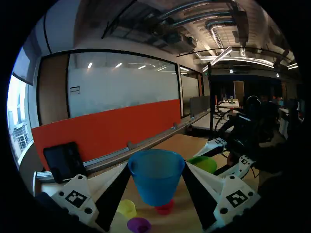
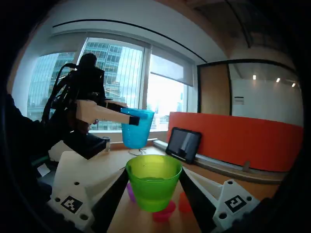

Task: Pour water

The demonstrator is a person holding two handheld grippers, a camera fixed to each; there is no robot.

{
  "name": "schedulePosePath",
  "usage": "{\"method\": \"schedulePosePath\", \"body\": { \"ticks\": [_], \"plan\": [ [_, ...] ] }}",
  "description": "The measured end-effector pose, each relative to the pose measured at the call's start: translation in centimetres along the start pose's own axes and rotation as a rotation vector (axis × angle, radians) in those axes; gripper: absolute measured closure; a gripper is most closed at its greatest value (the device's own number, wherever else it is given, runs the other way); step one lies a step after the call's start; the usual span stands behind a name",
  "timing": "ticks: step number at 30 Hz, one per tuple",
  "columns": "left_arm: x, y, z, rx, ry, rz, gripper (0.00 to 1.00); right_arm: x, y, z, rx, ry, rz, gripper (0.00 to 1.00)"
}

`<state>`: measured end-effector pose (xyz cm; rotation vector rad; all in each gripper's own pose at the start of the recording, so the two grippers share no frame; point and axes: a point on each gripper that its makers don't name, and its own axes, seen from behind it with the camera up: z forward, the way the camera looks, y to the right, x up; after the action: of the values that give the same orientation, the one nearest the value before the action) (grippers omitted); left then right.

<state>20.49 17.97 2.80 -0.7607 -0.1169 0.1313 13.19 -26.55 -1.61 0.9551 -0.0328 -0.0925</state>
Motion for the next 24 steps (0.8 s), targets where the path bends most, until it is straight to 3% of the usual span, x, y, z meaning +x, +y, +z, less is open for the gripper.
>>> {"method": "schedulePosePath", "body": {
  "ticks": [12, 24],
  "plan": [
    [-6.7, 0.8, 0.1, -0.012, -0.104, 0.0, 0.12, -2.9, 2.8, -2.0, -0.033, -0.101, 0.036, 0.09],
    [-12.4, 2.7, 0.4, -0.052, -0.191, -0.003, 0.11, -6.4, 3.9, -3.7, -0.044, -0.204, 0.024, 0.09]
  ]
}}
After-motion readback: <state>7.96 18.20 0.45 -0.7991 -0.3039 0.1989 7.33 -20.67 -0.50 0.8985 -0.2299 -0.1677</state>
